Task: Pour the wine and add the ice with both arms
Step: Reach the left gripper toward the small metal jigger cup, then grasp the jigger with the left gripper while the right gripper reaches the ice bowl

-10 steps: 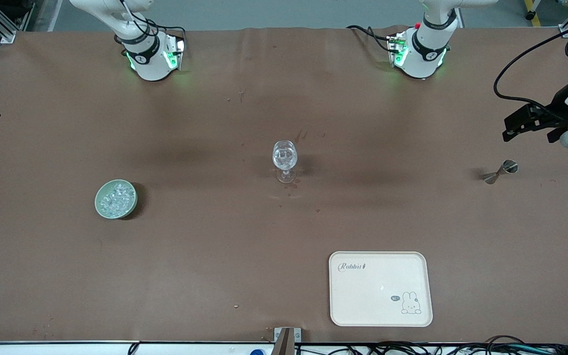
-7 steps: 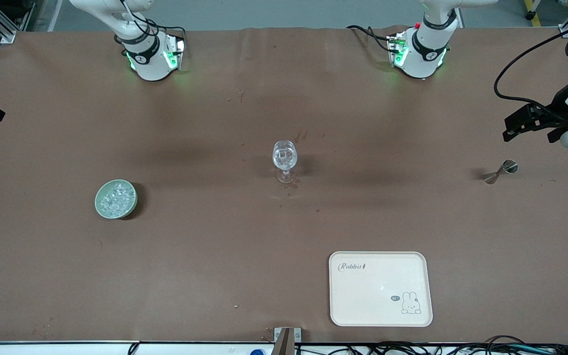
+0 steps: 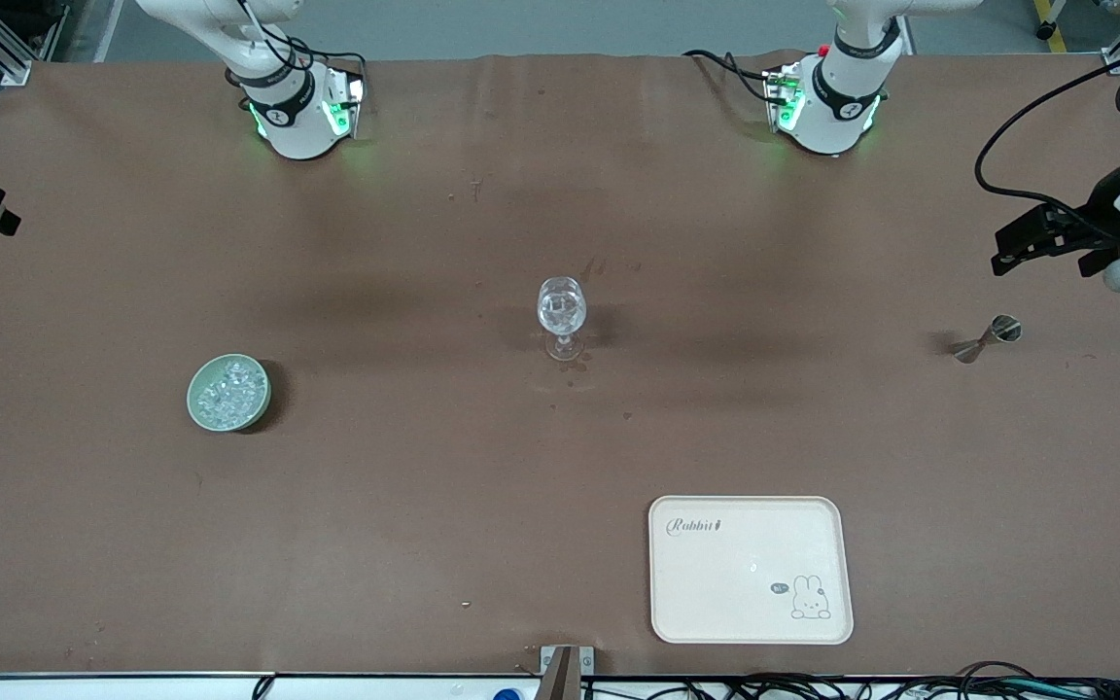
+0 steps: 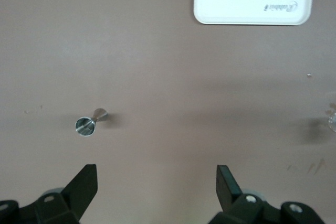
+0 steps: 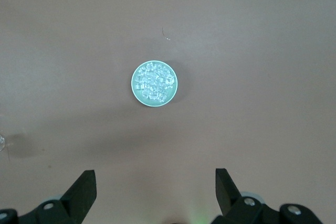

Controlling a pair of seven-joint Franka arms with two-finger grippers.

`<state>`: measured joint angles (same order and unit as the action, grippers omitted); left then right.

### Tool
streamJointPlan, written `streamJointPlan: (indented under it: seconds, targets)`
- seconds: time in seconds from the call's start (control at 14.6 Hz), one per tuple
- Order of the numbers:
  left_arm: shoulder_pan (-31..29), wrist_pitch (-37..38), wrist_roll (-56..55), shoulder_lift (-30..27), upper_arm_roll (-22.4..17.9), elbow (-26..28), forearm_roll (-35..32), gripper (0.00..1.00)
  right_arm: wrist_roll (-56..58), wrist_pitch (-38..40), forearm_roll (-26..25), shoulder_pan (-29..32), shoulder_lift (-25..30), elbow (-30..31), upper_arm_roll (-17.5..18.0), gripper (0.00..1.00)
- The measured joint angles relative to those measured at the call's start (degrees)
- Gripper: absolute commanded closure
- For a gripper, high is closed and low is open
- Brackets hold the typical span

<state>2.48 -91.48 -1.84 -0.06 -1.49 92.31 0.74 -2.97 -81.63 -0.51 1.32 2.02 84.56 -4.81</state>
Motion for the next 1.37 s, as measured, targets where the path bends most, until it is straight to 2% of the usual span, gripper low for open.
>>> streamJointPlan:
  seconds: [0.34,0.55,0.75,0.96,1.16,1.37]
  targets:
    - [-0.2,0.1,-13.8,4.3,-9.5,0.2,4.3,0.00,0.0,0.5,0.0,0.0,0.0,0.0,-0.1,0.00]
    - [-0.3,0.0,-19.7,9.8,-15.3,0.2,7.6,0.00,0.0,0.4,0.0,0.1,-0.4,0.1,-0.2,0.00]
    - [-0.3,-0.1,-22.1,16.7,-22.3,0.1,15.6,0.00,0.0,-2.2,0.0,-0.3,-2.9,1.3,-0.1,0.00]
    - [-0.6,-0.7,-22.2,24.8,-29.9,-1.3,25.9,0.00,0.0,-10.0,0.0,-1.5,-6.8,7.1,0.0,0.00]
    - [-1.4,-1.0,-22.0,35.0,-36.0,-5.9,36.3,0.00,0.0,-21.1,0.0,-1.8,-10.5,15.4,0.0,0.00]
    - [-3.7,-0.8,-21.6,42.5,-37.7,-8.6,44.1,0.00,0.0,-27.7,0.0,-2.0,-14.5,18.7,0.0,0.00]
